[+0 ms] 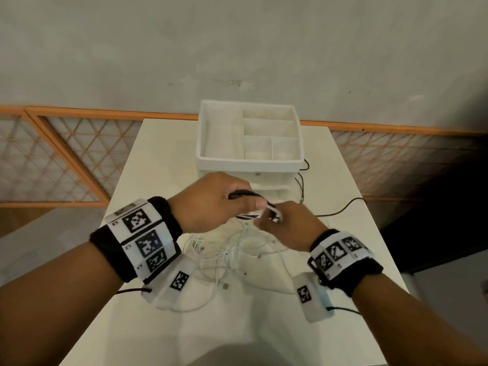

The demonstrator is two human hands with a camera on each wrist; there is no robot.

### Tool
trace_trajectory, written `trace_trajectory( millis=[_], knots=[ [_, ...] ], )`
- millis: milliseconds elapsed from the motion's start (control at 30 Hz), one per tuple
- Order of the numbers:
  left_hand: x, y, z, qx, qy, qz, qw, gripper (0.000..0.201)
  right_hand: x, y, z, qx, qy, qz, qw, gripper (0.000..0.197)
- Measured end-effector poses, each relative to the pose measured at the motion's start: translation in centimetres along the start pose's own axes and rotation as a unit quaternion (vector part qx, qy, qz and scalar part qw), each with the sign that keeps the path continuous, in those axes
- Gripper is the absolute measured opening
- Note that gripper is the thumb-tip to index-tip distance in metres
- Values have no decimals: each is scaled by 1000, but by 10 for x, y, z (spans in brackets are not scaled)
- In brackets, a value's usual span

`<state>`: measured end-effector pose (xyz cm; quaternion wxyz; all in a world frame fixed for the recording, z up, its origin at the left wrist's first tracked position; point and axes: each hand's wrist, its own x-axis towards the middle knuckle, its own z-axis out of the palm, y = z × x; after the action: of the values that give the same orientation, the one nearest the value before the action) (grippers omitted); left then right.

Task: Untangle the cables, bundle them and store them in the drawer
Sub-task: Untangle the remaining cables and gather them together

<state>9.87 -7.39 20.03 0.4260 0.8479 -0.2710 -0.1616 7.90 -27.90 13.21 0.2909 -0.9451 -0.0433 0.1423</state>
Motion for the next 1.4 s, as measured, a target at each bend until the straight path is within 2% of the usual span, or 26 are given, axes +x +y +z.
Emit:
trace_trajectory(
  millis=[67, 100, 167, 200, 267, 300, 367, 400, 467, 533, 567, 633, 733, 800, 833, 900, 933, 967, 1033, 1100, 1133, 1200, 1233, 1300, 1333, 1400],
  knots=[
    [-6, 1, -11, -43, 49, 9, 998, 49, 9, 28, -15, -51, -32, 97, 994, 33],
    [-9, 0, -17, -57, 65, 5, 996, 50, 14, 43, -25, -55, -20, 135, 989, 33],
    [-12, -8, -24, -33, 56, -22, 998, 52, 24, 66, -46, -19, 68, 186, 980, 24],
    [-14, -15, -25, 6, 32, -45, 998, 53, 29, 74, -55, -9, 132, 186, 974, 18],
    [-14, -30, -17, 99, -37, -108, 989, 55, 39, 82, -70, 9, 254, 139, 957, 6],
    [-14, -39, -11, 133, -70, -142, 978, 55, 43, 80, -75, 38, 306, 104, 946, 8],
    [-13, -58, 5, 168, -112, -189, 961, 49, 47, 77, -82, 90, 355, 39, 930, 17],
    [-13, -66, 13, 173, -116, -204, 957, 45, 48, 75, -82, 91, 348, 17, 933, 22],
    [-12, -77, 22, 158, -102, -225, 956, 34, 48, 76, -75, 61, 274, 7, 960, 41],
    [-11, -82, 25, 113, -66, -236, 963, 21, 42, 82, -63, 41, 167, 53, 984, 66],
    [-10, -82, 25, 90, -44, -231, 968, 21, 37, 85, -56, 31, 132, 79, 988, 74],
    [-10, -79, 25, 65, 0, -206, 976, 25, 26, 83, -43, 19, 114, 88, 989, 80],
    [-7, -67, 29, 67, 27, -130, 989, 21, 7, 56, -18, 87, 53, 17, 995, 85],
    [-2, -54, 33, 58, 38, -70, 995, 25, -2, 32, 5, 81, -12, -21, 996, 74],
    [0, -49, 35, 50, 46, -48, 997, 30, -3, 27, 17, 58, -24, -26, 998, 59],
    [4, -44, 37, 18, 55, -30, 998, 39, 2, 30, 29, 15, -11, 9, 1000, 25],
    [4, -45, 37, 3, 48, -34, 998, 42, 6, 37, 28, -1, 2, 40, 999, 22],
    [3, -48, 36, -1, 27, -46, 999, 44, 10, 47, 23, -27, 26, 66, 997, 23],
    [-1, -56, 37, 27, -42, -92, 995, 44, 15, 60, 4, -56, 130, 85, 986, 17],
    [-7, -66, 45, 65, -98, -137, 984, 40, 15, 66, -11, 38, 208, 60, 975, 10],
    [-10, -71, 50, 64, -99, -153, 981, 38, 15, 67, -15, 97, 208, 51, 972, 23],
    [-12, -78, 57, 38, -56, -176, 982, 37, 11, 71, -11, 140, 183, 57, 972, 39],
    [-12, -79, 58, 25, -22, -182, 983, 36, 9, 78, -4, 116, 186, 70, 973, 34],
    [-10, -83, 58, -27, 39, -215, 976, 34, 2, 93, 11, 24, 180, 121, 976, 12],
    [-10, -83, 57, -67, 57, -237, 967, 34, -4, 100, 20, -39, 134, 159, 977, 5],
    [-9, -82, 54, -120, 69, -263, 955, 35, -14, 116, 43, -139, 20, 210, 967, 18]
  ],
)
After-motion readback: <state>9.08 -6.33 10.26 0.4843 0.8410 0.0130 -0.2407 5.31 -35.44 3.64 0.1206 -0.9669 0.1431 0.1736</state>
